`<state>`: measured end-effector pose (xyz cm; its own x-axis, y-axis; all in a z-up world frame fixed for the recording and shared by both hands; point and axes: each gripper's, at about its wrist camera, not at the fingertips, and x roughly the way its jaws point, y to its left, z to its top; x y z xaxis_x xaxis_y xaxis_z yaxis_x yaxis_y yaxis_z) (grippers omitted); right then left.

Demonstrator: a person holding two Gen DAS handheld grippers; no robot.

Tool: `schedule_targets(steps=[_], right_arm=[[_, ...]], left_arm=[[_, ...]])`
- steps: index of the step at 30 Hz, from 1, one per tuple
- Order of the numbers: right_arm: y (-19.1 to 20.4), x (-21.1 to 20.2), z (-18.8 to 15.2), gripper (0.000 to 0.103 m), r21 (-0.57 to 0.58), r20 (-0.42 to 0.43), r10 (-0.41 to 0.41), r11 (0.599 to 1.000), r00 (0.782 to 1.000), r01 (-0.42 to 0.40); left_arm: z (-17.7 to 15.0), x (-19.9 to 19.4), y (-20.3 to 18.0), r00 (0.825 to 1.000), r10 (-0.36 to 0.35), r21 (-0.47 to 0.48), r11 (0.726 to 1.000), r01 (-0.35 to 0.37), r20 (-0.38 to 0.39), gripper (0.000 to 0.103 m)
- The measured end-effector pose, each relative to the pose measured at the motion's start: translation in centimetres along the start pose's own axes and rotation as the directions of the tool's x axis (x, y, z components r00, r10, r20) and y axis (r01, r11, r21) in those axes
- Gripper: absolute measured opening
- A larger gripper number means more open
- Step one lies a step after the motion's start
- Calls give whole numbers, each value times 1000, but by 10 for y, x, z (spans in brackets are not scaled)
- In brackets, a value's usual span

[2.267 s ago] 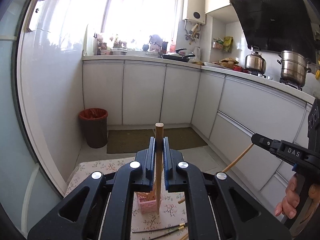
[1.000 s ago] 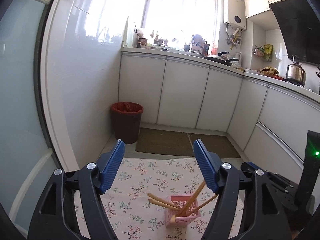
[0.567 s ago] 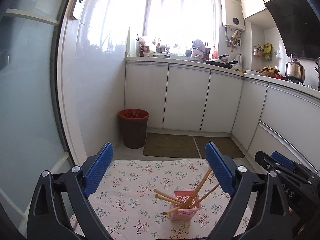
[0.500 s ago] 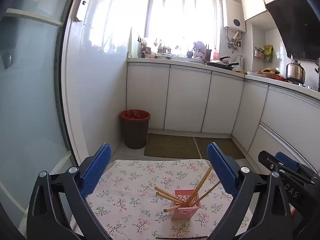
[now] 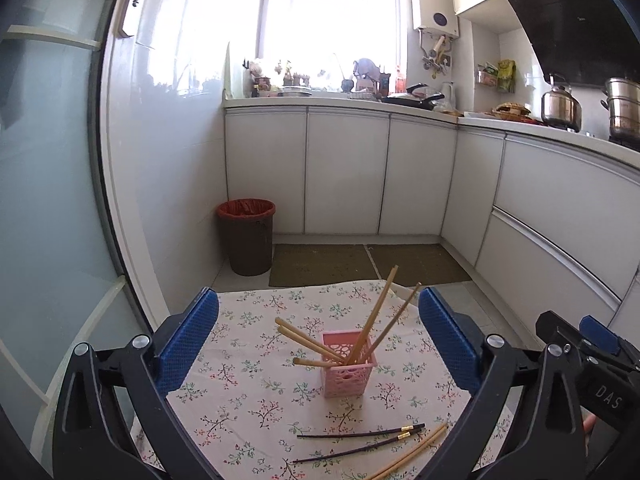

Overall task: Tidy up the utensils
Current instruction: 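Move both tools back toward the remaining chopsticks on the cloth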

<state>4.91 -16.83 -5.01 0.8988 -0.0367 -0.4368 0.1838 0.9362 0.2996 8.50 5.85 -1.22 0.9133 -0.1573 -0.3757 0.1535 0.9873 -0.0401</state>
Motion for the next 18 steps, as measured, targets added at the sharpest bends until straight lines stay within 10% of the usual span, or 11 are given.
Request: schedule_targets(steps=[10,14,16,18], right_arm=[[-108,14,-71,96,164,-273,-124,971,954,173],[-130,22,-90,96,201,-332,-120,960,935,195],[-136,23,-96,96,202,-341,-128,958,931,205],[-144,27,-100,96,208,-356,-136,953,924,220]], left_arm=[[-54,49,-78,952,-127,285,936,209,-278,96],[-94,80,-119,866,-183,375,845,380,-465,96],[-113,101,-139,793,-200,369,802,471,-576,95],[-127,123,-152,693,-231,294,781,551,-683,70]])
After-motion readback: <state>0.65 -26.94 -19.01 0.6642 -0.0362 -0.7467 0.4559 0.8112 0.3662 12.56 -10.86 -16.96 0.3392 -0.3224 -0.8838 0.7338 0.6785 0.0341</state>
